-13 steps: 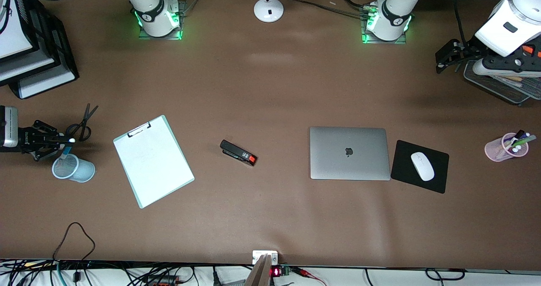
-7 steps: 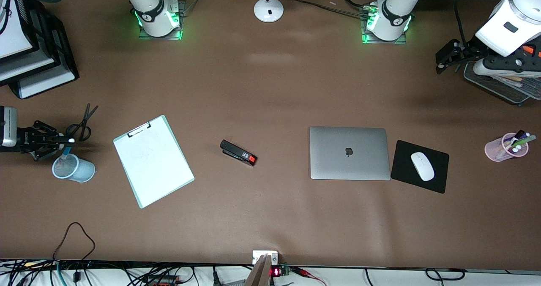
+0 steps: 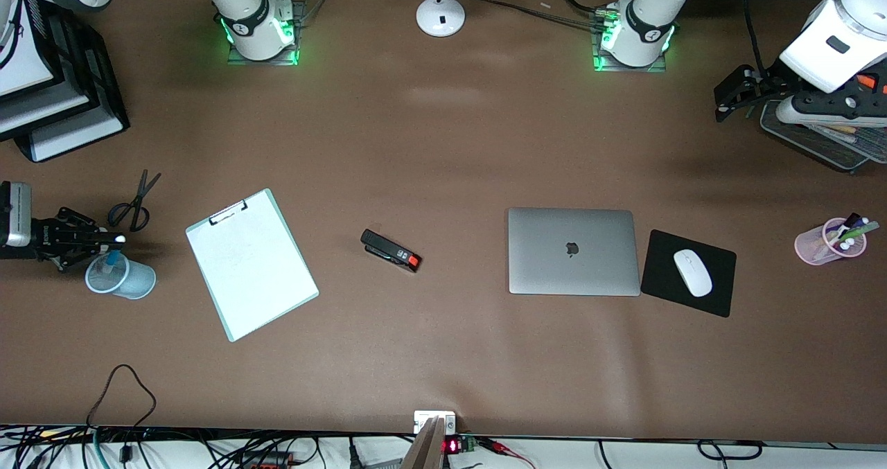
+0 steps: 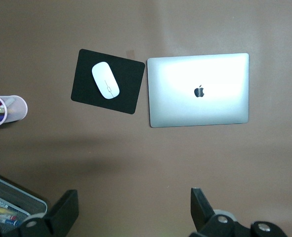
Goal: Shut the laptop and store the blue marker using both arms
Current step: 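Lower the marker into the grey cup and open the right gripper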
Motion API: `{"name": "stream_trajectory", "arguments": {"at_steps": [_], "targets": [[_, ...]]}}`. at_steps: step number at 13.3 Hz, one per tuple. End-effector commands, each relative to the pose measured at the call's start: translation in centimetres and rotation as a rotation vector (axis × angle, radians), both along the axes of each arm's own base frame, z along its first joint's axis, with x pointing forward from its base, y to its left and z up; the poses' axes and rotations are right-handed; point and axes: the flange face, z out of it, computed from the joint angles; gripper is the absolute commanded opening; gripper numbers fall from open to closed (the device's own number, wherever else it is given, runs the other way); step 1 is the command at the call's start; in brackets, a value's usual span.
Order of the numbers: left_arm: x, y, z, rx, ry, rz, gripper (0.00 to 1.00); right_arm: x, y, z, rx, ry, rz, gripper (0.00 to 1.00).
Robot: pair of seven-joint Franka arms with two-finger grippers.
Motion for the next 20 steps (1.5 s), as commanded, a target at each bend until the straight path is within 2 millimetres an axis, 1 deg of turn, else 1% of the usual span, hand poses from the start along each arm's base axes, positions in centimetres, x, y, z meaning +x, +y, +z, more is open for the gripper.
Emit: {"name": "stream_trajectory", "arguments": {"at_steps": [1, 2, 5, 7, 11, 14, 15, 18, 19, 20], "targets": [[-0.1, 0.0, 0.2, -0.007, -0.006, -0.015, 1.0, 0.7, -0.6, 0.0, 0.016, -0.03, 0.015, 0.01], [-0.1, 0.0, 0.2, -0.007, -0.004, -0.015, 1.0, 0.8, -0.7, -0.1, 0.014, -0.032, 0.014, 0.01], [-0.2, 0.3, 0.3, -0.004, -0.002, -0.01, 1.0, 1.3, -1.1, -1.3, 0.006, -0.039, 0.008, 0.02], [-0.2, 0.2, 0.4, -0.005, -0.003, -0.012, 1.0, 1.6, -1.2, -1.0, -0.003, -0.056, 0.005, 0.02], [-0.2, 0.0, 0.5, -0.005, -0.008, -0.015, 1.0, 1.7, -2.3, -1.3, -0.023, -0.091, -0.003, 0.02], [-0.2, -0.3, 0.3, -0.004, -0.003, -0.021, 1.0, 1.3, -3.3, -3.5, -0.018, -0.071, -0.023, 0.02], [-0.3, -0.3, 0.3, -0.004, -0.003, -0.021, 1.0, 1.2, -3.4, -4.0, -0.018, -0.067, -0.026, 0.02], [-0.3, -0.2, 0.3, -0.004, 0.0, -0.019, 1.0, 1.1, -3.6, -4.4, -0.021, -0.059, -0.03, 0.02], [-0.3, -0.2, 0.2, -0.003, 0.002, -0.019, 1.0, 1.1, -3.6, -4.4, -0.023, -0.056, -0.032, 0.05], [-0.3, -0.2, 0.2, -0.003, 0.003, -0.019, 1.0, 1.1, -3.6, -4.3, -0.027, -0.05, -0.037, 0.33]]}}
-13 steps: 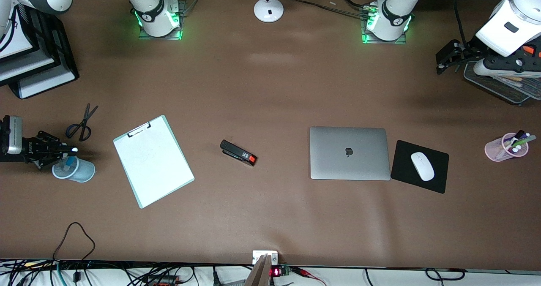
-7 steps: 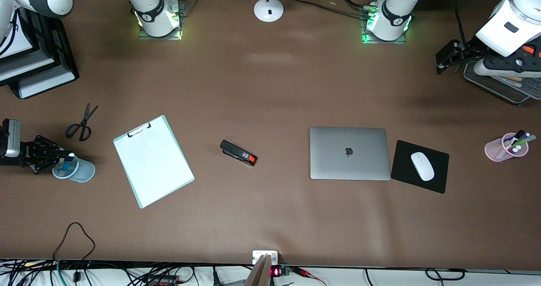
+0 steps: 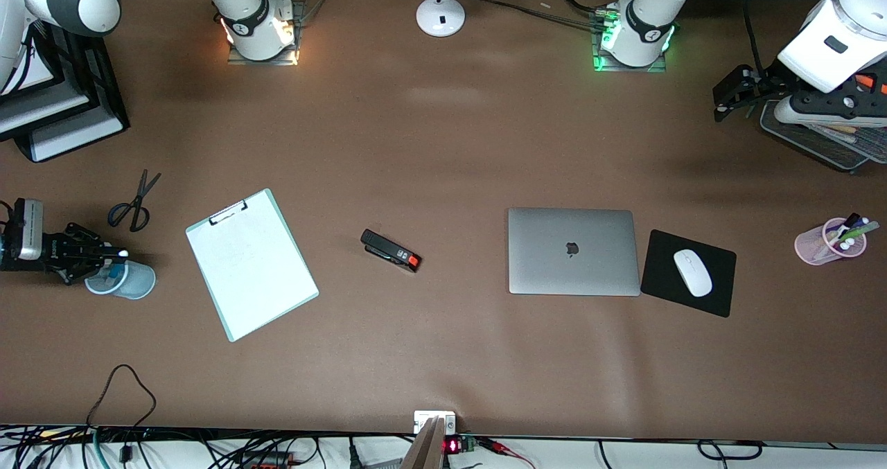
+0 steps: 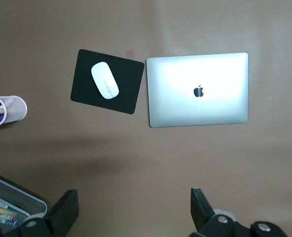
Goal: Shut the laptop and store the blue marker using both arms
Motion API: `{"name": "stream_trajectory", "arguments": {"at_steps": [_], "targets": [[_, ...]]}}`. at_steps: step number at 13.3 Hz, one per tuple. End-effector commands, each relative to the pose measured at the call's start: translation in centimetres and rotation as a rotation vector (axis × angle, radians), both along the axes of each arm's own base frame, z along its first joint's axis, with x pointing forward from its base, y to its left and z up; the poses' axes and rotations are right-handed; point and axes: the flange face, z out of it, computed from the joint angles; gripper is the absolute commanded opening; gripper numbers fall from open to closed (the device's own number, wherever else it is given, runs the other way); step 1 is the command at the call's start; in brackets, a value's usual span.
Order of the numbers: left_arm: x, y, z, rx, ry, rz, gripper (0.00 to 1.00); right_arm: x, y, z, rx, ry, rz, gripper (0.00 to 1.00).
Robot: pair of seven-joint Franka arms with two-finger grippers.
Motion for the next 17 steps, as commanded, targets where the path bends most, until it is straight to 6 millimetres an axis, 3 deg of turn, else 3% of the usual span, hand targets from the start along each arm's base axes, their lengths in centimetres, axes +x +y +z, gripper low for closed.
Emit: {"name": "stream_trajectory", "arguments": {"at_steps": [1, 4, 9, 14, 17], "targets": [[-0.3, -0.1, 0.2, -0.004, 0.002, -0.016, 1.0, 0.2, -0.9, 0.6, -0.009, -0.01, -0.019, 0.99], [-0.2, -0.1, 0.2, -0.004, 0.001, -0.016, 1.0, -0.2, -1.1, 1.9, -0.032, 0.061, -0.077, 1.0], [-0.3, 0.0, 0.2, -0.004, 0.001, -0.015, 1.0, -0.6, -0.4, 9.2, -0.121, 0.135, -0.199, 1.0], [-0.3, 0.3, 0.0, -0.003, 0.007, -0.008, 1.0, -0.7, 3.0, 15.6, -0.244, 0.187, -0.284, 1.0], [-0.1, 0.3, -0.1, -0.002, 0.004, -0.011, 1.0, -0.7, 5.7, 18.0, -0.277, 0.196, -0.313, 1.0]]}}
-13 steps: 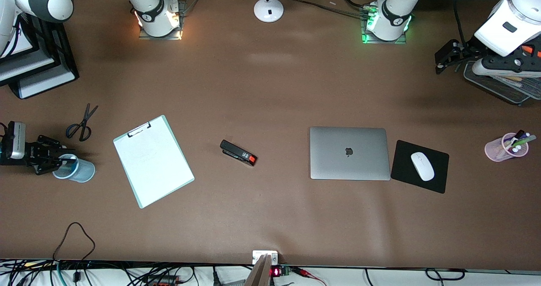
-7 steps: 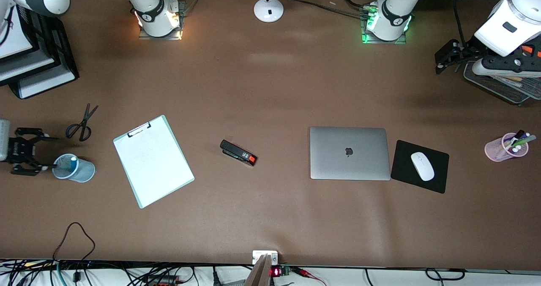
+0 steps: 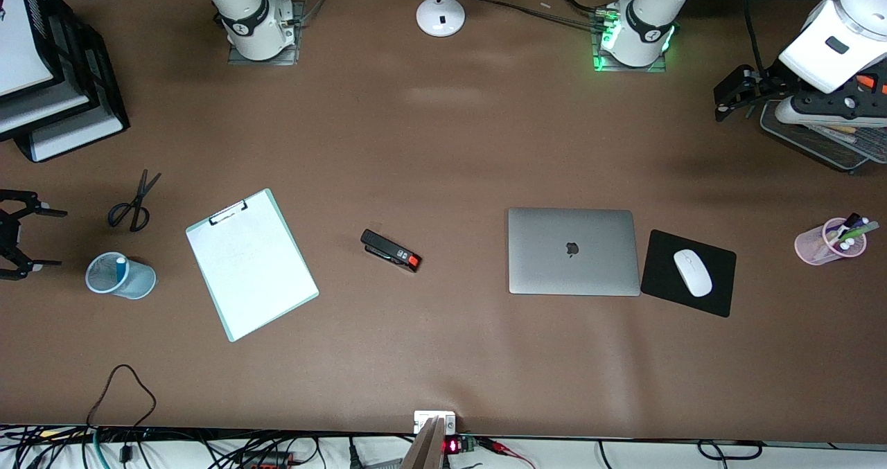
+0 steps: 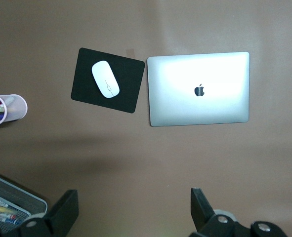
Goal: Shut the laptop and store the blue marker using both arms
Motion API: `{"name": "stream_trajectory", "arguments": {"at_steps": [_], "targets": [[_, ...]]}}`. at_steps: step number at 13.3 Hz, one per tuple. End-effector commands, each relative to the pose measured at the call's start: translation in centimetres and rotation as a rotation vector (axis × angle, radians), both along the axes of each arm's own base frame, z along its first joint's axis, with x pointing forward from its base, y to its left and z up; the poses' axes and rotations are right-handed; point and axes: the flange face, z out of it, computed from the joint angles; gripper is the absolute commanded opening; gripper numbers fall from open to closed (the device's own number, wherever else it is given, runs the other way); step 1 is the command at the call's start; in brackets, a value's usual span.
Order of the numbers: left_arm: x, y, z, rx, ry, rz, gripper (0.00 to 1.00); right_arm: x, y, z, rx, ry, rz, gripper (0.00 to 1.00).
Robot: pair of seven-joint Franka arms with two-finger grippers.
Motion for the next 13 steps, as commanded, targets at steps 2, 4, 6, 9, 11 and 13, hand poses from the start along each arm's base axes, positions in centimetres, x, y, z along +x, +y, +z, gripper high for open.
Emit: {"name": "stream_trajectory", "arguments": {"at_steps": [2, 4, 6, 9, 11, 13], "targets": [[-0.1, 0.1, -0.1, -0.003, -0.001, -0.013, 1.0, -1.4, 3.5, 2.7, -0.05, 0.068, -0.08, 1.0], [0.1, 0.1, -0.2, -0.003, 0.001, -0.013, 1.0, -1.8, 5.6, 4.2, -0.091, 0.092, -0.117, 1.0], [0.1, 0.1, -0.3, -0.003, 0.002, -0.013, 1.0, -2.5, 8.0, 5.8, -0.138, 0.104, -0.163, 1.0], [0.0, 0.2, -0.2, -0.003, 0.004, -0.013, 1.0, -3.2, 10.7, 6.9, -0.177, 0.149, -0.252, 1.0], [0.0, 0.2, -0.2, -0.003, 0.004, -0.013, 1.0, -3.3, 11.9, 7.2, -0.189, 0.186, -0.328, 1.0], [0.1, 0.2, -0.3, -0.003, 0.002, -0.013, 1.0, -4.3, 13.3, 7.7, -0.22, 0.245, -0.445, 1.0]]}}
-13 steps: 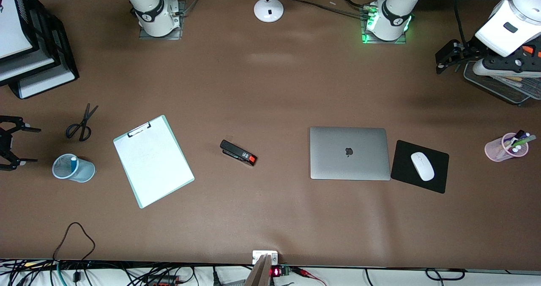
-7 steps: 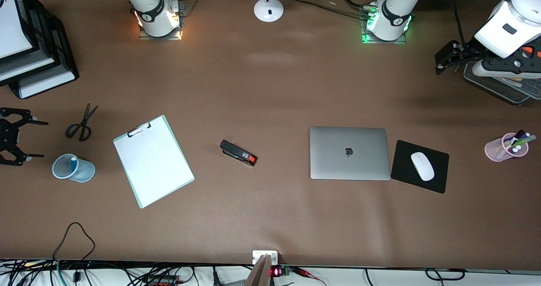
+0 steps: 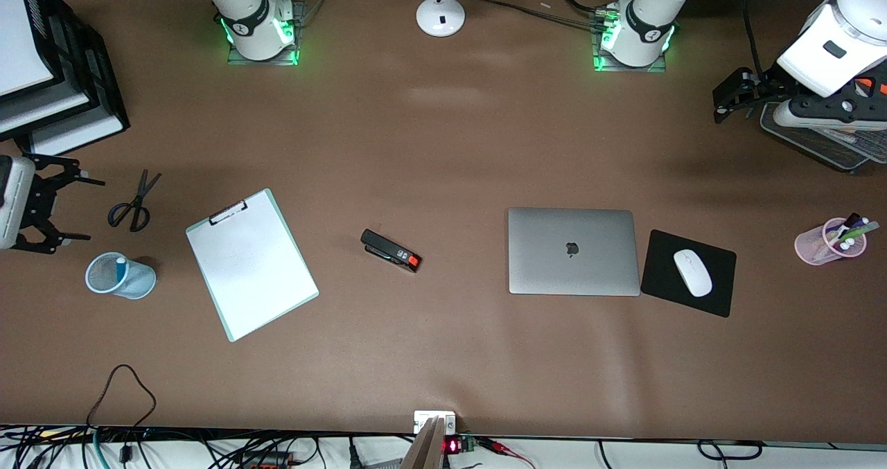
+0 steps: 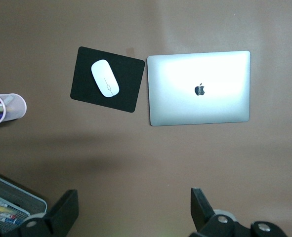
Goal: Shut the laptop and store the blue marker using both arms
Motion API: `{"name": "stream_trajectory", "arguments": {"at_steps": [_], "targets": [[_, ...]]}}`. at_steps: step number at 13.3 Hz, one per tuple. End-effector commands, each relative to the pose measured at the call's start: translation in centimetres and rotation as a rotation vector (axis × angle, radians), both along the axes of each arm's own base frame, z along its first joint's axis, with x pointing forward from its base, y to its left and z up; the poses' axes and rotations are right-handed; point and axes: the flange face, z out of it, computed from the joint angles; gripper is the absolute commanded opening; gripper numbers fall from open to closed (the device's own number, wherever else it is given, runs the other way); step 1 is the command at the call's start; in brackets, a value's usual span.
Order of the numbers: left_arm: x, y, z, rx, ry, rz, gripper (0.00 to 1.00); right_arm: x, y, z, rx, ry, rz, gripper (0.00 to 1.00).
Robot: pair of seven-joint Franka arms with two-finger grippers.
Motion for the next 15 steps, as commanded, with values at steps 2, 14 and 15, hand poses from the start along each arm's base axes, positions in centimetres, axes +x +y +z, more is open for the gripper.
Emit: {"name": "stream_trajectory", "arguments": {"at_steps": [2, 14, 15], "targets": [[-0.1, 0.2, 0.0, -0.003, -0.004, -0.013, 1.0, -2.3, 2.1, 0.8, -0.077, 0.079, -0.177, 1.0], [-1.1, -0.1, -0.3, 0.0, 0.002, -0.019, 1.0, -7.4, 7.7, 4.8, -0.422, 0.295, -0.943, 1.0], [-1.5, -0.2, -0.2, 0.0, -0.008, -0.02, 1.0, -7.5, 7.7, 5.3, -0.451, 0.301, -1.049, 1.0]]}}
